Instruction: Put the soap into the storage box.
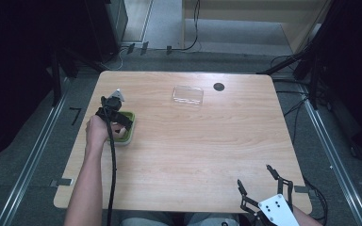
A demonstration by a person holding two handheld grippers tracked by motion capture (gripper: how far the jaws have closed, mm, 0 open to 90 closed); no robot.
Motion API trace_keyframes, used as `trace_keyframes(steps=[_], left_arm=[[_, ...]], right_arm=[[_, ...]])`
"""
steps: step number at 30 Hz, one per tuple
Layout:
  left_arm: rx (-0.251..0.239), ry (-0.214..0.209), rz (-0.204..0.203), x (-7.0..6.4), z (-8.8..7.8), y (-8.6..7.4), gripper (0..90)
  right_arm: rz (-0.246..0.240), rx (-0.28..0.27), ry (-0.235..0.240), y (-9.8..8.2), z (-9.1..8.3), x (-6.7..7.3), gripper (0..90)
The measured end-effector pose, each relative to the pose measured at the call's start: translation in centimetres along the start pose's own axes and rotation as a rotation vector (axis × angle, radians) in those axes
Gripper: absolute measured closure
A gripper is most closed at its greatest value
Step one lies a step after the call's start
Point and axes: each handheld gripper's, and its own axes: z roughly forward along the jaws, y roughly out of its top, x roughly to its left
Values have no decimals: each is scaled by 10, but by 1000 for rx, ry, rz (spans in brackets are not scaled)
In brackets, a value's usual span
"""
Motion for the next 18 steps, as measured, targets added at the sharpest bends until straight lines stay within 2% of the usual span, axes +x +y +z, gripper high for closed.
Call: trace_keyframes(steps=[10,18], left_arm=[[-18,-2,23,-11,-17,-12,86],[-6,7,25,-7,-29,-29,38]], right_arm=[[-6,-5,-6,1,-2,0,131],[-9,-7,-2,2,-2,2,131]])
